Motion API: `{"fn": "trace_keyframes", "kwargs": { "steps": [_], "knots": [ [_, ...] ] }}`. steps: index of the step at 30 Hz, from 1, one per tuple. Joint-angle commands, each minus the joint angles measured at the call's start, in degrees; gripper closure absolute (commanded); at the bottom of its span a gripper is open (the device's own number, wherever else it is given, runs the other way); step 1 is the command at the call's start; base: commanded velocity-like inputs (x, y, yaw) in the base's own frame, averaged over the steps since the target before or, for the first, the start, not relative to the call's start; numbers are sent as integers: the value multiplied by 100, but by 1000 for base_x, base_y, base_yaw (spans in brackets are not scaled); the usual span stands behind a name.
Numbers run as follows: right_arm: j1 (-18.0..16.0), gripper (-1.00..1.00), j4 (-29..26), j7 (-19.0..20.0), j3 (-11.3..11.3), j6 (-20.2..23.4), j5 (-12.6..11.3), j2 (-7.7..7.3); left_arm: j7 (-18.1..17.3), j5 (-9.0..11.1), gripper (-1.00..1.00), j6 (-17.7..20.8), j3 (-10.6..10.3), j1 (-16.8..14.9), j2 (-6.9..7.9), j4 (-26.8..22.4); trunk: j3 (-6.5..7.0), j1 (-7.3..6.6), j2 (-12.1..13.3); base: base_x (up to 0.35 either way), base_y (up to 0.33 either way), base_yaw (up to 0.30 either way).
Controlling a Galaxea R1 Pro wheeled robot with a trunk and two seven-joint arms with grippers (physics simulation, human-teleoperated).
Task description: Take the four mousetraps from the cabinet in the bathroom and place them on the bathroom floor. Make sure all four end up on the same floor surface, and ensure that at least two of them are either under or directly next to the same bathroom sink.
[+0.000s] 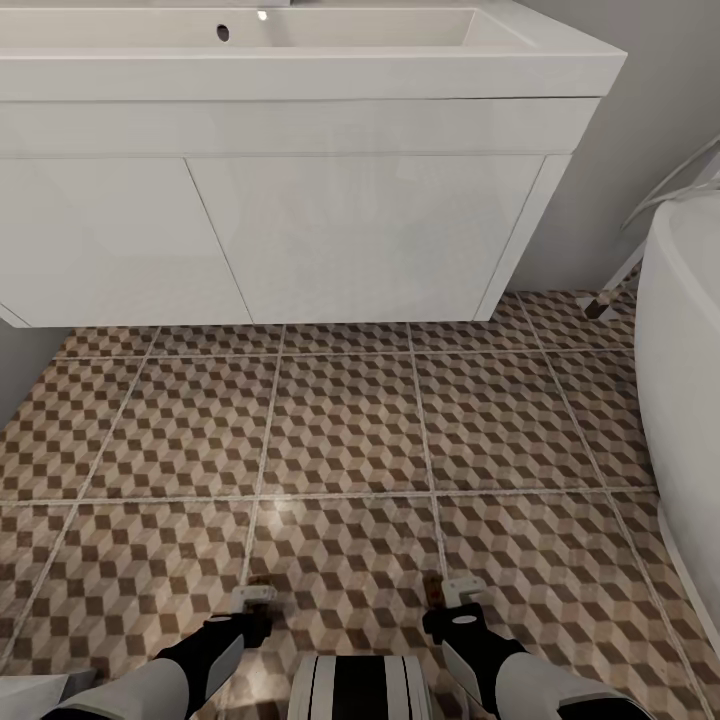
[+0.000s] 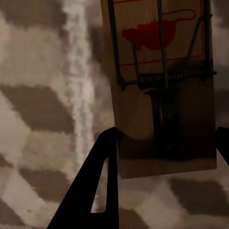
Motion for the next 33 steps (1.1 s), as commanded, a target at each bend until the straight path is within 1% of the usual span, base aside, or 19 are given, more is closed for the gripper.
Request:
{"fn": "trace_keyframes", "kwargs": {
  "steps": [1,6,12,16,20,33],
  "knots": [
    [0,100,5,-27,33,-13,30,-2,43,46,100,34,-53,1,3,-13,-3,-1,-1,0,0,0],
    [-1,100,10,-27,33,-59,27,-6,44,42,100,19,-55,1,6,-13,-3,-1,-1,0,0,0],
    [6,100,84,-27,33,-81,29,2,44,44,100,-135,-55,1,10,28,-3,-1,-1,0,0,0],
    [7,100,246,-27,33,-276,36,12,43,39,100,-168,-55,1,10,65,-3,-1,-1,0,0,0],
    [7,100,302,-27,33,-345,38,17,41,34,100,-200,-55,5,3,72,-3,-1,-1,0,0,0],
    [7,100,328,-27,33,-362,34,12,35,28,100,-315,-55,9,-5,75,-3,-1,-1,0,0,0]
  ]
}}
